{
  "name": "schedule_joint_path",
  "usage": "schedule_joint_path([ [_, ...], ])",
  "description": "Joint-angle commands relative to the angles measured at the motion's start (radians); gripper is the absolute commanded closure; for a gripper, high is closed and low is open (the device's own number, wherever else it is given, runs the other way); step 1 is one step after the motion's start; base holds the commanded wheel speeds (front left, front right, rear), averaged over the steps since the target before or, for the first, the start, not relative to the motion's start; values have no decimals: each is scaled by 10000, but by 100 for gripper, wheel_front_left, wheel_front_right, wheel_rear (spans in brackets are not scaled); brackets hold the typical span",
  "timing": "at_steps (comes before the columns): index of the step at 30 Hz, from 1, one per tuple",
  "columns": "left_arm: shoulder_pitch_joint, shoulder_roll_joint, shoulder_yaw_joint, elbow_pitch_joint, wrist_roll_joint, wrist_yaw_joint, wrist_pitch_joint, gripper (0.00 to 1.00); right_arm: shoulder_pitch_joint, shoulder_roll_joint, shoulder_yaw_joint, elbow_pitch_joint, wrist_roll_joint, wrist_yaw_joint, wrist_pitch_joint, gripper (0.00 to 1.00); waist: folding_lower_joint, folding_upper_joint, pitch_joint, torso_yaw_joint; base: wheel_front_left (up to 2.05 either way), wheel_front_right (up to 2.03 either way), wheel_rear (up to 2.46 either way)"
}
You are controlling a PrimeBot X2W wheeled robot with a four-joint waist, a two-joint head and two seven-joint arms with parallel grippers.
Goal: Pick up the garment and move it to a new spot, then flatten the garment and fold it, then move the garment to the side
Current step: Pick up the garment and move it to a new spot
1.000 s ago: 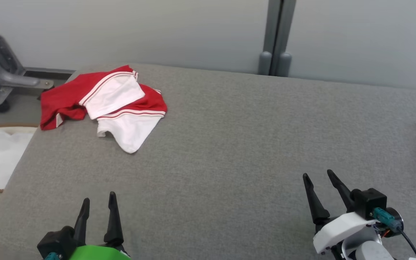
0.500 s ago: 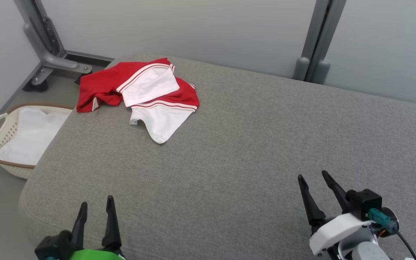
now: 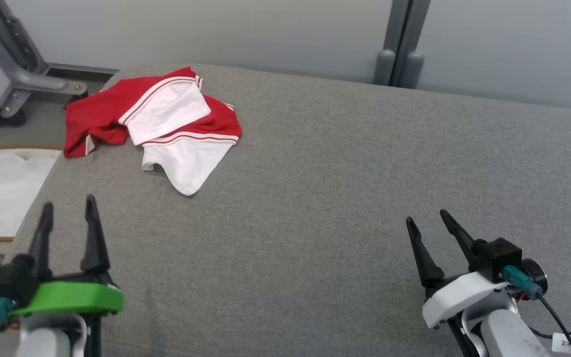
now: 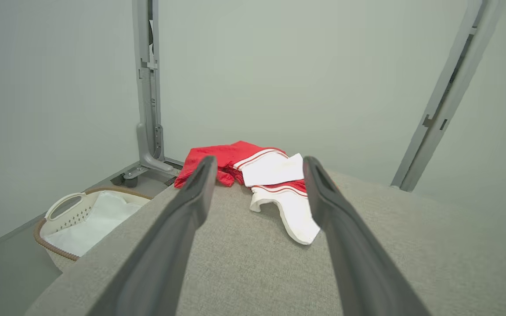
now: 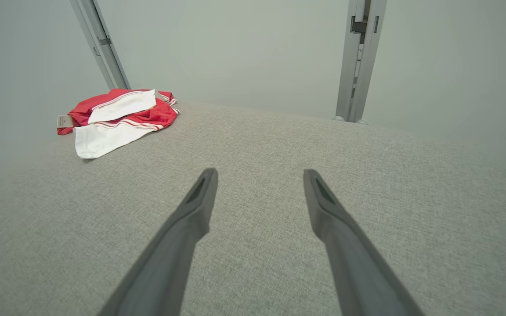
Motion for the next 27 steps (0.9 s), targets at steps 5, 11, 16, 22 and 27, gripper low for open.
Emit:
schedule_joint_path([
  [5, -2023, 1179, 268, -82, 200, -108, 382, 0, -439, -40, -49, -111, -290, -15, -22, 0, 0, 0, 675, -725, 0, 0, 0],
  [11, -4529, 2064, 268, 849, -66, -189, 1215, 0, -918, -39, -192, -198, -708, -15, -21, 0, 0, 0, 1548, -1099, 0, 0, 0],
  [16, -5951, 2304, 122, 2378, -498, -222, 1953, 0, -1312, -42, -234, -311, -1064, -15, 37, 0, 0, 0, 2378, -1311, 0, 0, 0],
  [22, -6818, 2419, -397, 4477, -923, -274, 3426, 0, -1594, -40, -440, -596, -1465, -15, 227, 0, 0, 0, 3221, -1373, 0, 0, 0],
  [27, -7048, 2262, -839, 5454, -1378, -302, 4186, 0, -1683, -40, -621, -798, -1762, -15, 344, 0, 0, 0, 3662, -1322, 0, 0, 0],
])
